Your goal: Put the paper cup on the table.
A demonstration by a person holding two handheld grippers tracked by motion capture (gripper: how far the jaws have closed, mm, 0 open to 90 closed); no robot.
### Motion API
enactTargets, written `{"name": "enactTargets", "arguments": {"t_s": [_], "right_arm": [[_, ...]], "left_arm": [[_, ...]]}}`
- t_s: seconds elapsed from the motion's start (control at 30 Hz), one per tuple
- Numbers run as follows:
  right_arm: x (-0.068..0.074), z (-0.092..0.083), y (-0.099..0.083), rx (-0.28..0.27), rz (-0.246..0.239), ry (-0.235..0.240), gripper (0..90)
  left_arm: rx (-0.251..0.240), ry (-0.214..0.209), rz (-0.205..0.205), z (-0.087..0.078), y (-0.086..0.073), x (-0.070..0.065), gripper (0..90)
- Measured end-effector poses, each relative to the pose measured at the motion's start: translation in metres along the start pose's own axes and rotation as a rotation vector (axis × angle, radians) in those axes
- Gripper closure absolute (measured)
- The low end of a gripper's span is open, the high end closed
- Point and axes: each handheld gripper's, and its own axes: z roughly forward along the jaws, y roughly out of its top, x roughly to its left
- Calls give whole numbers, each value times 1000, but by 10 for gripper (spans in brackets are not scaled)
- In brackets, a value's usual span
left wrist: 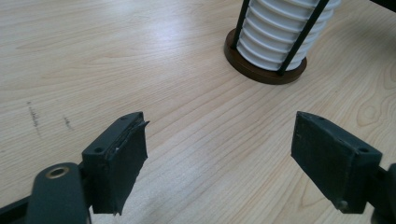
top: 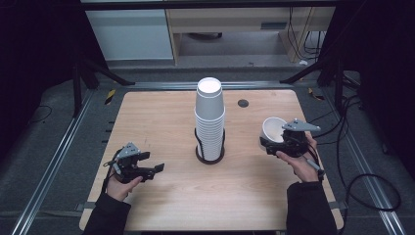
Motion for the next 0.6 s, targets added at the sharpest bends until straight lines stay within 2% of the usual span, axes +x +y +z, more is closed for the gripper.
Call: {"name": "enactTargets", "arguments": {"t_s": [0.2, 0.27, 0.3, 0.6], "right_arm": [[-21, 5, -13, 48, 35, -61, 136], [-23, 6, -15, 58, 40, -66, 136], [-30, 9, -21, 82, 49, -91, 136], [-44, 19, -37, 131, 52, -144, 136]], "left_arm": [[2, 11, 0, 0, -1, 2, 179], [5, 15, -1, 0, -1, 2, 179], [7, 16, 1, 0, -1, 2, 179], [7, 23, 8, 0, -1, 1, 180]]}}
